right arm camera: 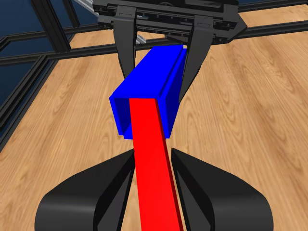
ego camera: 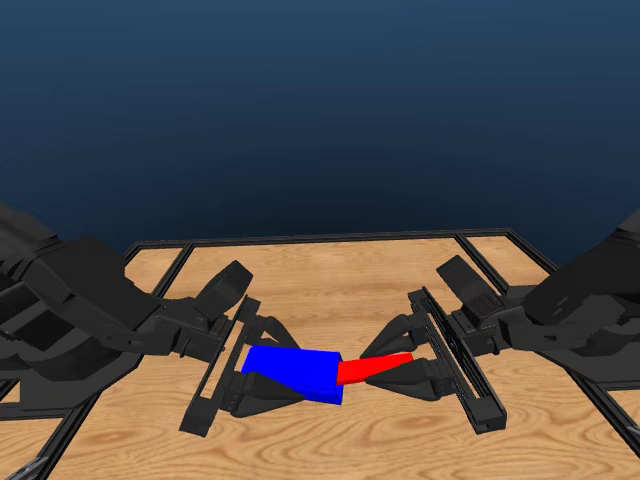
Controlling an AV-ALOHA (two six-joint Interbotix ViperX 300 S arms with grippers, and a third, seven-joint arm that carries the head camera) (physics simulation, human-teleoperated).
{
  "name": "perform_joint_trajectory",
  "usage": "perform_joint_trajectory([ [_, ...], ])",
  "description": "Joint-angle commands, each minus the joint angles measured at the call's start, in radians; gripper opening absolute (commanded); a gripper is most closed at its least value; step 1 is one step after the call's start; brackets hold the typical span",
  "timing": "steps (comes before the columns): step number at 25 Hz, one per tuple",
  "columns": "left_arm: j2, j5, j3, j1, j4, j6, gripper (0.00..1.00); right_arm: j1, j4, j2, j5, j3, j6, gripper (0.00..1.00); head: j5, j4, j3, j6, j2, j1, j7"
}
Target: Insert peg into socket
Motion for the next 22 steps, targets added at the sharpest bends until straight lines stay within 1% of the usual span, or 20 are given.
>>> perform_joint_trajectory([
  [1,0.02,0.007,-0.048,0.01,0.001,-0.007,0.0,-0.009,-0.029,0.021,0.04,-0.094,0.017,0.0,-0.007,-0.001,-0.007,-0.002,-0.012,-0.003,0.004],
  [2,0.032,0.03,-0.052,0.014,0.006,-0.013,0.0,-0.012,-0.048,0.037,0.065,-0.125,0.03,0.0,-0.007,-0.001,-0.006,-0.002,-0.013,-0.005,0.005],
  [3,0.03,0.032,-0.062,0.015,0.008,-0.02,0.0,-0.014,-0.07,0.028,0.1,-0.167,0.013,0.0,-0.006,-0.002,-0.005,-0.002,-0.015,-0.007,0.006],
  [4,0.036,0.063,-0.084,0.016,0.017,-0.019,0.0,-0.017,-0.08,0.053,0.141,-0.191,0.032,0.0,-0.005,-0.002,-0.004,-0.001,-0.017,-0.01,0.008],
  [5,0.045,0.052,-0.059,0.009,0.014,-0.029,0.0,-0.017,-0.095,0.093,0.138,-0.207,0.057,0.0,-0.005,-0.003,-0.004,-0.001,-0.018,-0.012,0.009],
  [6,0.04,0.056,-0.072,0.015,0.011,-0.034,0.0,-0.019,-0.101,0.103,0.155,-0.249,0.066,0.0,-0.005,-0.004,-0.003,-0.001,-0.021,-0.015,0.01],
  [7,0.048,0.058,-0.062,0.0,0.017,-0.04,0.0,-0.021,-0.122,0.134,0.196,-0.273,0.071,0.0,-0.003,-0.004,-0.002,0.0,-0.023,-0.017,0.011],
  [8,0.034,0.076,-0.081,0.008,0.022,-0.043,0.0,-0.031,-0.144,0.141,0.222,-0.286,0.08,0.0,-0.003,-0.004,-0.002,0.002,-0.025,-0.019,0.013],
  [9,0.059,0.09,-0.073,-0.003,0.03,-0.05,0.0,-0.044,-0.147,0.147,0.228,-0.302,0.093,0.0,-0.003,-0.004,-0.001,0.002,-0.028,-0.019,0.014],
  [10,0.041,0.086,-0.079,-0.001,0.031,-0.059,0.0,-0.037,-0.195,0.153,0.254,-0.313,0.147,0.0,-0.004,-0.004,-0.001,0.003,-0.03,-0.019,0.014],
  [11,0.039,0.088,-0.081,-0.003,0.029,-0.059,0.0,-0.038,-0.202,0.149,0.278,-0.295,0.175,0.0,-0.004,-0.004,0.0,0.003,-0.033,-0.019,0.014],
  [12,0.04,0.064,-0.074,0.0,0.027,-0.071,0.0,-0.041,-0.184,0.149,0.256,-0.278,0.155,0.0,-0.004,-0.004,0.001,0.002,-0.035,-0.018,0.014],
  [13,0.04,0.084,-0.072,-0.007,0.03,-0.072,0.0,-0.032,-0.211,0.131,0.293,-0.304,0.181,0.63,-0.005,-0.004,0.001,0.001,-0.038,-0.017,0.014],
  [14,0.038,0.079,-0.074,-0.007,0.028,-0.075,0.0,-0.031,-0.212,0.146,0.297,-0.286,0.211,1.0,-0.006,-0.003,0.001,0.001,-0.04,-0.016,0.013],
  [15,0.05,0.092,-0.061,-0.008,0.035,-0.083,0.0,-0.033,-0.224,0.139,0.311,-0.29,0.252,1.0,-0.006,-0.003,0.002,-0.001,-0.042,-0.014,0.012],
  [16,0.031,0.101,-0.09,-0.005,0.041,-0.087,0.0,-0.028,-0.23,0.142,0.308,-0.273,0.314,1.0,-0.005,-0.003,0.003,-0.001,-0.044,-0.013,0.012],
  [17,0.045,0.115,-0.068,-0.005,0.053,-0.107,0.0,-0.036,-0.257,0.132,0.346,-0.286,0.319,1.0,-0.003,-0.003,0.004,-0.001,-0.045,-0.012,0.012],
  [18,0.043,0.084,-0.059,-0.004,0.057,-0.123,0.0,-0.041,-0.301,0.146,0.395,-0.27,0.387,1.0,-0.002,-0.003,0.004,-0.001,-0.045,-0.011,0.013],
  [20,0.04,0.119,-0.065,-0.004,0.06,-0.126,0.0,-0.053,-0.324,0.132,0.391,-0.266,0.404,1.0,0.0,-0.002,0.006,-0.001,-0.045,-0.01,0.013],
  [22,0.038,0.111,-0.062,-0.005,0.061,-0.135,0.0,-0.043,-0.357,0.127,0.44,-0.251,0.478,1.0,0.002,-0.001,0.006,-0.001,-0.045,-0.007,0.012],
])
